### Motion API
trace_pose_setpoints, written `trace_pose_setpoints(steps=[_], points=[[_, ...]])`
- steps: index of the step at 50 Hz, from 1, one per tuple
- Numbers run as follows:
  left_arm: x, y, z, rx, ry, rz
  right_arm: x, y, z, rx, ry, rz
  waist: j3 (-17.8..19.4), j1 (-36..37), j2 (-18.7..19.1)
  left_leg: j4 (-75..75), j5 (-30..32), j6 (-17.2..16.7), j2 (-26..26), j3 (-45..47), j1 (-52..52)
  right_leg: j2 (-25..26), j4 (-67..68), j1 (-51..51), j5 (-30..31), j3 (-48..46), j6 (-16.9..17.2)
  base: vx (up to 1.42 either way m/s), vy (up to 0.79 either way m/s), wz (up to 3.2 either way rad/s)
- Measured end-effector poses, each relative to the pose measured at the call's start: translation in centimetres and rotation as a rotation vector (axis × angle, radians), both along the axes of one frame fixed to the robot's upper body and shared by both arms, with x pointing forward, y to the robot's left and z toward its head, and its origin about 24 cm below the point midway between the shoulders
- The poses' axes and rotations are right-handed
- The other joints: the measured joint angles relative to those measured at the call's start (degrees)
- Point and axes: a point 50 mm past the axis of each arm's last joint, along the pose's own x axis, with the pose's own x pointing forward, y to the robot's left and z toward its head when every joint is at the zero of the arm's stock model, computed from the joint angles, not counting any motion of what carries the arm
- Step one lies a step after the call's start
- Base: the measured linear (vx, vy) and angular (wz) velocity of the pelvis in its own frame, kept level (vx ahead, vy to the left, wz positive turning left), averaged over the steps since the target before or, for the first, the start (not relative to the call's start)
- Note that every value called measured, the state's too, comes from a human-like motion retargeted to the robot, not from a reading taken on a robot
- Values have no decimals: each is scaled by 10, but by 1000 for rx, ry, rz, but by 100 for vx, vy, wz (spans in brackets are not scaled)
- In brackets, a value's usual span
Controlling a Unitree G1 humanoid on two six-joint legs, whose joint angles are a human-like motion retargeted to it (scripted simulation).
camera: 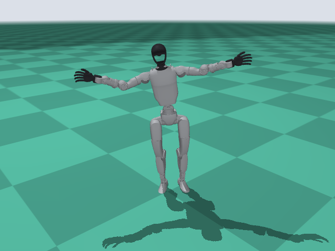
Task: Upper body actions
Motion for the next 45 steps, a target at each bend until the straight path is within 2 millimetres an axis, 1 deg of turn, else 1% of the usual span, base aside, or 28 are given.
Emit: trace_pose_setpoints(steps=[2, 3, 4, 5, 7, 8, 9, 10, 12, 13, 15, 17, 18, 20, 22, 23, 25, 27, 28, 30, 32, 33, 35, 37, 39, 41, 43, 45], points=[[3, 4, -49, -263, -295, -211, 10, -9, -42, 292, -151, 314, -1, 0, -2, 0, 0, 0, -1, 1, -4, 0, 0, -4, 0, 1, 0, 0, 0, 0], [3, 4, -63, -294, -457, -291, 15, -9, -52, 340, -259, 458, -3, -1, -1, -1, 0, 0, -1, 2, -6, 0, -1, -7, 0, 2, -1, 0, 0, 0], [-1, 5, -73, -284, -617, -302, 16, -9, -58, 369, -397, 539, -6, -2, 0, -1, -1, 0, -2, 3, -8, 0, -1, -9, 0, 2, -1, 0, 0, 0], [-10, 6, -81, -255, -772, -270, 16, -9, -63, 394, -553, 583, -9, -2, 2, -2, -1, 0, -3, 4, -10, 1, -2, -12, 0, 3, -2, 0, 0, 0], [-32, 8, -86, -125, -943, -66, 21, -6, -58, 359, -806, 545, -16, -5, 4, -4, -2, 1, -4, 6, -11, 1, -3, -14, -1, 5, -3, 0, 0, 0], [-44, 7, -84, -52, -958, 54, 22, -3, -52, 317, -883, 482, -20, -7, 5, -4, -2, 1, -5, 6, -10, 1, -3, -13, -1, 5, -3, 0, 0, 0], [-49, 6, -79, 8, -931, 128, 26, 3, -44, 260, -902, 433, -22, -9, 7, -4, -3, 1, -5, 6, -8, 2, -3, -11, -2, 5, -4, 6, -5, -2], [-50, 4, -71, 65, -886, 176, 32, 11, -33, 191, -895, 396, -24, -12, 9, -4, -3, 2, -6, 6, -4, 2, -2, -8, -2, 5, -4, 5, -8, -3], [-34, 2, -40, 149, -744, 75, 54, 35, -5, 60, -783, 439, -21, -15, 9, -4, -4, 3, -7, 6, 6, 3, -1, 2, -4, 5, -5, 5, -9, -3], [-21, -1, -20, 198, -676, -10, 67, 52, 12, -16, -720, 494, -20, -17, 9, -4, -5, 4, -8, 6, 11, 3, -1, 7, -5, 5, -5, 7, -8, 1], [10, -16, 23, 341, -531, -192, 91, 94, 46, -203, -598, 612, -20, -19, 9, -4, -5, 4, -9, 4, 18, 3, -1, 15, -5, 3, -6, 7, -7, 4], [45, -45, 67, 532, -352, -305, 105, 141, 78, -435, -472, 680, -23, -18, 8, -4, -4, 5, -10, 3, 24, 3, -1, 21, -5, 2, -6, 5, -9, 4], [64, -65, 88, 641, -251, -339, 108, 164, 91, -560, -404, 686, -24, -16, 7, -4, -4, 5, -10, 2, 25, 3, -1, 23, -5, 1, -6, 6, -10, 4], [91, -106, 126, 872, -28, -374, 112, 208, 110, -822, -252, 653, -27, -11, 3, -5, -3, 5, -10, 2, 28, 2, -1, 25, -4, 1, -5, 5, -10, 2], [106, -147, 159, 1093, 220, -346, 111, 248, 123, -1070, -106, 533, -28, -9, -1, -5, -2, 5, -9, 2, 29, 2, -1, 26, -2, 0, -5, 3, -10, -1], [111, -167, 172, 1195, 340, -297, 108, 268, 129, -1189, -52, 437, -28, -9, -1, -5, -1, 5, -8, 2, 30, 2, -1, 27, -2, 0, -5, 4, -7, -2], [118, -209, 195, 1401, 545, -125, 93, 302, 142, -1417, -3, 164, -29, -7, -3, -6, 0, 5, -6, 2, 30, 3, -1, 26, 0, 0, -4, 2, -3, -1], [117, -252, 213, 1618, 630, 77, 72, 330, 149, -1595, -112, -134, -28, -4, -6, -6, 1, 5, -5, 1, 29, 3, -1, 26, 1, 0, -4, 0, 0, 0], [117, -270, 217, 1726, 627, 146, 64, 340, 148, -1668, -221, -241, -27, -3, -7, -5, 2, 5, -5, 1, 29, 4, -1, 26, 2, 0, -4, 0, 0, 0], [118, -293, 219, 1884, 533, 194, 59, 351, 142, -1779, -407, -296, -21, -1, -11, -5, 3, 5, -4, 0, 30, 4, -1, 28, 2, -1, -4, 0, 0, 0], [118, -285, 219, 1861, 439, 143, 71, 337, 141, -1764, -357, -186, -14, 0, -11, -4, 4, 5, -3, -2, 29, 4, 0, 29, 3, -2, -3, -3, 1, 4], [118, -269, 218, 1783, 421, 111, 79, 321, 142, -1701, -275, -122, -12, 0, -11, -3, 5, 5, -3, -3, 28, 3, -1, 28, 3, -3, -3, -9, 6, 9], [117, -223, 209, 1551, 433, 57, 94, 278, 142, -1509, -84, -33, -10, -1, -7, -3, 6, 5, -3, -5, 22, 4, -1, 23, 3, -4, -3, -11, 10, 7], [113, -167, 183, 1279, 473, 14, 102, 224, 131, -1286, 119, -2, -11, 0, -4, -3, 6, 5, -3, -4, 17, 4, -1, 18, 4, -4, -4, -10, 12, 1], [102, -111, 144, 987, 519, -26, 102, 167, 111, -1059, 270, -8, -5, -1, -2, -2, 5, 5, -4, -4, 16, 4, -1, 18, 4, -4, -4, -8, 10, 0], [81, -62, 94, 676, 562, -67, 92, 111, 77, -836, 373, -43, 5, -2, -1, -2, 5, 6, -5, -3, 17, 4, -1, 19, 4, -3, -5, -6, 10, -5], [53, -25, 36, 363, 588, -103, 71, 60, 32, -603, 443, -105, 19, -1, -2, -2, 5, 6, -6, -1, 21, 3, -1, 22, 4, -2, -5, -6, 9, -7], [25, -5, -25, 90, 576, -136, 44, 21, -22, -348, 483, -148, 35, -1, -4, -3, 5, 7, -7, 0, 25, 3, -1, 26, 5, -2, -5, -2, 10, -5]])
